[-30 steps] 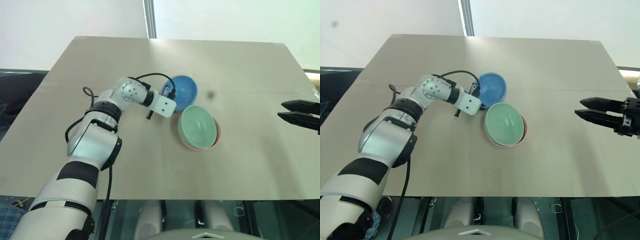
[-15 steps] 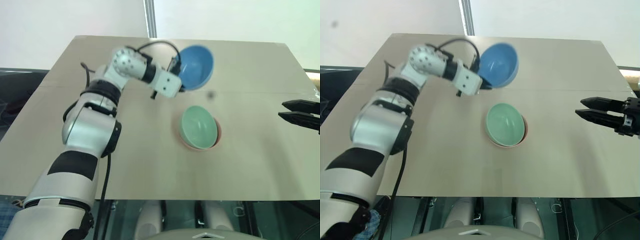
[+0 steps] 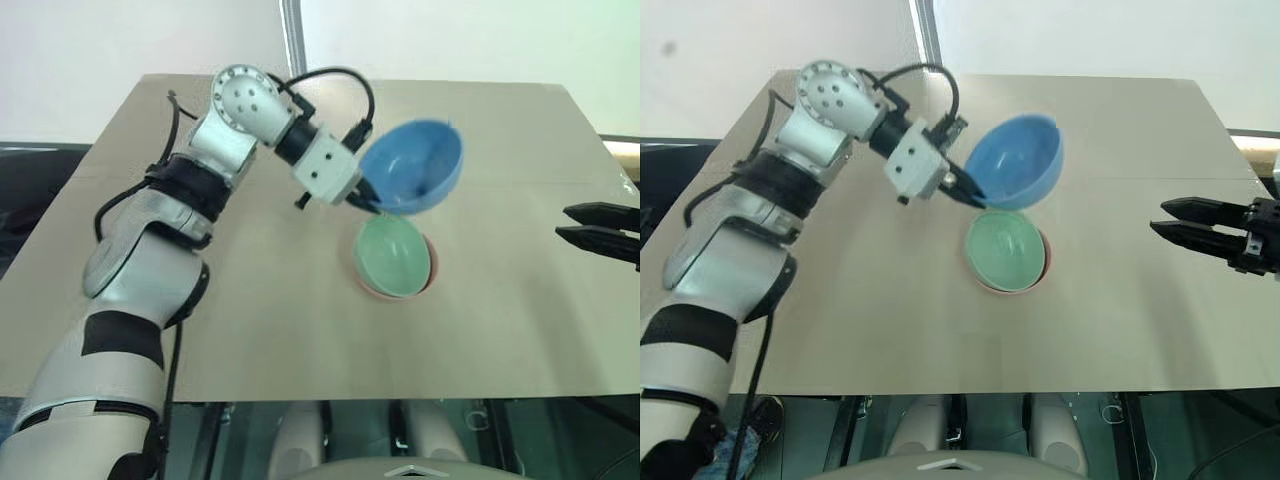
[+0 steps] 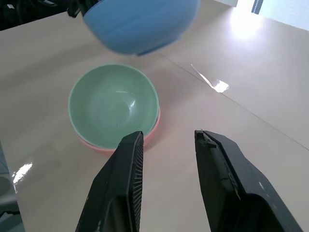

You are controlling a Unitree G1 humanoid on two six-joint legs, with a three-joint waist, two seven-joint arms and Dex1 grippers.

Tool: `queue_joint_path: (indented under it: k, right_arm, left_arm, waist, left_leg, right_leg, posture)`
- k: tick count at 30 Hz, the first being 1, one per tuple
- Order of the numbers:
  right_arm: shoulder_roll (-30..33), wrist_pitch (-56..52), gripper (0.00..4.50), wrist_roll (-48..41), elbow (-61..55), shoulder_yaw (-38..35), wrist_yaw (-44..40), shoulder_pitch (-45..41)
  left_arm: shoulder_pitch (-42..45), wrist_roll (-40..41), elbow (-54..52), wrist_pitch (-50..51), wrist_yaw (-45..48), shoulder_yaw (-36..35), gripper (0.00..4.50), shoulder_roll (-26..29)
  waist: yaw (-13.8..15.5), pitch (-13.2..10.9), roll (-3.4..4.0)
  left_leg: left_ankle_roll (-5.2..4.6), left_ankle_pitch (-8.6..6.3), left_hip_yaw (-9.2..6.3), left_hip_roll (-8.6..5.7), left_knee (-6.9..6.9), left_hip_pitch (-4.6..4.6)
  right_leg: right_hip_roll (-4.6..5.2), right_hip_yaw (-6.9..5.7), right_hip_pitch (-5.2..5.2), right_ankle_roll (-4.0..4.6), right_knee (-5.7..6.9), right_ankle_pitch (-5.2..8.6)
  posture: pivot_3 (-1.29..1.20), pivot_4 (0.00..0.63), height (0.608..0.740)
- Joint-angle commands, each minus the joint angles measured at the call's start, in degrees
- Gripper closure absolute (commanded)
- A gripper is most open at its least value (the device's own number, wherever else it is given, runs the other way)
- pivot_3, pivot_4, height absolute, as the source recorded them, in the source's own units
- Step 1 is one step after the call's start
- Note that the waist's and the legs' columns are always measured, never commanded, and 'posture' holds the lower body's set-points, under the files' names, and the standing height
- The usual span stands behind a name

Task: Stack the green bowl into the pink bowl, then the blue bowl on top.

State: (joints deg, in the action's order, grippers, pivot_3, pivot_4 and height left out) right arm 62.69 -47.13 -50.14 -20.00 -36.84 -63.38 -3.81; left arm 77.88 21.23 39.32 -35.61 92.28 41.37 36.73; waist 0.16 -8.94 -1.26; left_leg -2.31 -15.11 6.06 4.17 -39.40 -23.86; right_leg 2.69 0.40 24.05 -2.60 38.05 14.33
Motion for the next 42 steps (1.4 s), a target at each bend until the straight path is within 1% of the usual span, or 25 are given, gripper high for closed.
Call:
queue_joint_path:
  k: [1, 3, 7, 10, 12, 18, 21, 22, 23, 24, 25, 27, 32, 34, 36, 38, 40, 42]
  right_arm:
    - [0.09, 0.42, 2.59, -0.57, -1.74, -3.94, 0.15, 0.73]
    - [0.04, 0.43, 2.59, -0.71, -1.92, -4.16, 0.37, 1.01]
    - [-0.24, 0.50, 2.59, -0.93, -2.32, -4.27, 0.91, 1.18]
    - [-0.52, 0.51, 2.59, -0.95, -2.65, -4.46, 1.06, 1.53]
    - [-0.65, 0.57, 2.59, -0.92, -2.80, -4.64, 1.12, 1.80]
    - [-0.75, 0.79, 2.59, -0.98, -2.79, -4.52, 1.46, 1.79]
    - [-0.81, 0.85, 2.59, -0.95, -2.81, -4.56, 1.47, 1.92]
    - [-0.83, 0.86, 2.59, -0.97, -2.82, -4.57, 1.49, 1.94]
    - [-0.85, 0.85, 2.59, -1.01, -2.82, -4.55, 1.53, 1.92]
    - [-0.85, 0.87, 2.59, -1.00, -2.82, -4.51, 1.56, 1.91]
    - [-0.87, 0.91, 2.59, -1.00, -2.83, -4.47, 1.55, 1.90]
    - [-0.88, 0.98, 2.59, -1.00, -2.79, -4.22, 1.61, 1.75]
    - [-0.62, 1.28, 2.59, -0.86, -2.23, -3.67, 1.41, 1.28]
    - [-0.50, 1.32, 2.59, -0.90, -2.11, -3.57, 1.33, 1.16]
    - [-0.43, 1.30, 2.59, -0.97, -2.06, -3.52, 1.27, 1.08]
    - [-0.29, 1.22, 2.59, -0.89, -2.14, -3.66, 1.09, 1.31]
    - [-0.18, 1.14, 2.59, -0.79, -2.18, -4.04, 0.79, 1.71]
    - [-0.25, 0.87, 2.59, -0.73, -2.31, -5.19, 0.39, 2.65]
  left_arm:
    - [0.69, 4.49, -5.78, 2.33, 0.22, 6.73, 4.43, 4.53]
    - [0.62, 5.59, -6.14, 2.30, 0.22, 8.04, 4.43, 4.81]
    - [-1.20, 6.79, -5.49, 2.61, 0.22, 8.34, 4.43, 2.83]
    - [-1.96, 5.72, -3.48, 0.62, 0.22, 6.45, 4.43, 0.84]
    - [-2.12, 6.42, -3.26, 1.46, 0.22, 5.38, 4.43, 0.02]
    - [-2.71, 5.78, -3.98, 1.05, 0.22, 7.77, 4.43, 0.90]
    - [-2.62, 5.81, -3.84, 1.45, 0.22, 7.23, 4.43, 0.80]
    - [-2.60, 5.63, -3.57, 1.20, 0.22, 6.65, 3.80, 0.58]
    - [-2.58, 5.47, -3.34, 1.13, 0.22, 6.16, 3.63, 0.38]
    - [-2.60, 5.45, -3.21, 0.97, 0.22, 5.80, 3.35, 0.24]
    - [-2.65, 5.30, -3.00, 0.61, 0.22, 5.37, 2.78, 0.03]
    - [-2.67, 5.24, -2.93, 0.65, 0.22, 5.13, 2.17, 0.02]
    - [-1.94, 4.70, -1.46, 0.90, 0.22, 3.26, 2.17, -0.06]
    - [-0.64, 4.08, 1.20, 1.73, 0.22, 0.79, 2.17, -0.66]
    - [0.46, 4.82, 3.31, 4.94, 0.22, -2.19, 2.17, -0.93]
    - [0.85, 7.37, 3.42, 10.51, 0.22, -4.87, 2.17, 0.26]
    - [0.66, 10.36, 1.82, 16.85, 0.22, -6.99, 2.17, 2.70]
    - [-0.62, 16.07, -2.00, 27.95, 0.22, -10.24, 2.17, 8.06]
  waist:
    - [0.26, 0.00, 0.00]
    - [0.57, 0.00, 0.00]
    - [0.81, 0.00, 0.00]
    - [0.71, 0.00, -0.01]
    - [0.67, -0.01, -0.01]
    - [0.55, -0.01, -0.01]
    - [0.61, -0.01, -0.01]
    - [0.64, -0.01, -0.01]
    - [0.67, -0.01, -0.01]
    - [0.70, -0.01, -0.01]
    - [0.71, -0.01, -0.01]
    - [0.67, -0.01, -0.01]
    - [0.65, -0.01, -0.01]
    - [0.65, -0.01, -0.01]
    - [0.64, -0.02, -0.03]
    - [0.62, -0.02, -0.03]
    - [0.49, -0.02, -0.02]
    - [0.28, -0.03, -0.01]
  left_leg:
    - [0.00, 0.00, 0.01, 0.00, -0.01, -0.01]
    - [0.00, 0.00, 0.01, -0.01, -0.01, -0.01]
    - [0.00, 0.00, -0.01, -0.02, -0.03, -0.03]
    - [0.00, 0.00, -0.01, -0.02, -0.04, -0.03]
    - [0.00, 0.00, -0.01, -0.02, -0.03, -0.03]
    - [0.00, 0.00, 0.00, -0.02, -0.03, -0.02]
    - [0.00, 0.00, -0.01, -0.02, -0.03, -0.01]
    - [0.00, 0.00, 0.00, -0.02, -0.03, -0.02]
    - [0.00, 0.00, 0.00, -0.02, -0.03, -0.02]
    - [0.00, 0.00, 0.00, -0.03, -0.03, -0.02]
    - [0.00, 0.00, -0.01, -0.03, -0.03, -0.03]
    - [0.00, 0.00, -0.01, -0.03, -0.03, -0.03]
    - [0.00, 0.00, -0.01, -0.03, -0.03, -0.02]
    - [0.00, 0.00, -0.01, -0.03, -0.03, -0.02]
    - [-0.01, 0.00, -0.01, -0.03, -0.03, -0.02]
    - [-0.01, 0.00, -0.02, -0.03, -0.03, -0.04]
    - [-0.01, 0.00, -0.02, -0.02, -0.02, -0.05]
    - [-0.01, 0.00, -0.01, -0.02, 0.00, -0.04]
  right_leg:
    - [0.00, 0.00, 0.00, 0.00, -0.01, 0.00]
    - [0.00, 0.01, -0.01, 0.00, -0.03, 0.00]
    - [0.01, -0.04, -0.02, 0.00, -0.05, 0.00]
    - [0.01, -0.03, -0.02, 0.00, -0.05, 0.00]
    - [0.00, -0.03, -0.02, 0.00, -0.05, 0.00]
    - [0.00, 0.00, -0.02, 0.00, -0.05, 0.00]
    - [0.00, 0.00, -0.02, 0.00, -0.04, 0.00]
    - [0.00, 0.00, -0.02, 0.00, -0.04, 0.00]
    - [0.00, 0.00, -0.02, 0.00, -0.05, 0.00]
    - [0.00, -0.01, -0.02, 0.00, -0.05, 0.00]
    - [0.00, -0.01, -0.02, 0.00, -0.05, 0.00]
    - [0.00, -0.02, -0.02, 0.00, -0.06, 0.00]
    - [0.00, -0.01, -0.02, 0.00, -0.05, 0.00]
    - [0.00, -0.01, -0.02, 0.00, -0.05, 0.00]
    - [0.00, -0.02, -0.02, 0.00, -0.05, 0.00]
    - [0.00, -0.04, -0.01, 0.00, -0.05, 0.00]
    - [0.00, -0.03, -0.01, 0.00, -0.07, 0.01]
    - [0.00, -0.01, 0.00, 0.00, -0.07, 0.01]
  posture:
    - [0.00, 0.150, 0.740]
    - [0.00, 0.150, 0.740]
    - [0.00, 0.150, 0.740]
    - [0.00, 0.150, 0.740]
    - [0.00, 0.150, 0.740]
    - [0.00, 0.150, 0.740]
    - [0.00, 0.150, 0.740]
    - [0.00, 0.150, 0.740]
    - [0.00, 0.150, 0.740]
    - [0.00, 0.150, 0.740]
    - [0.00, 0.150, 0.740]
    - [0.00, 0.150, 0.740]
    - [0.00, 0.150, 0.740]
    - [0.00, 0.150, 0.740]
    - [0.00, 0.150, 0.740]
    - [0.00, 0.150, 0.740]
    - [0.00, 0.150, 0.740]
    - [0.00, 0.150, 0.740]
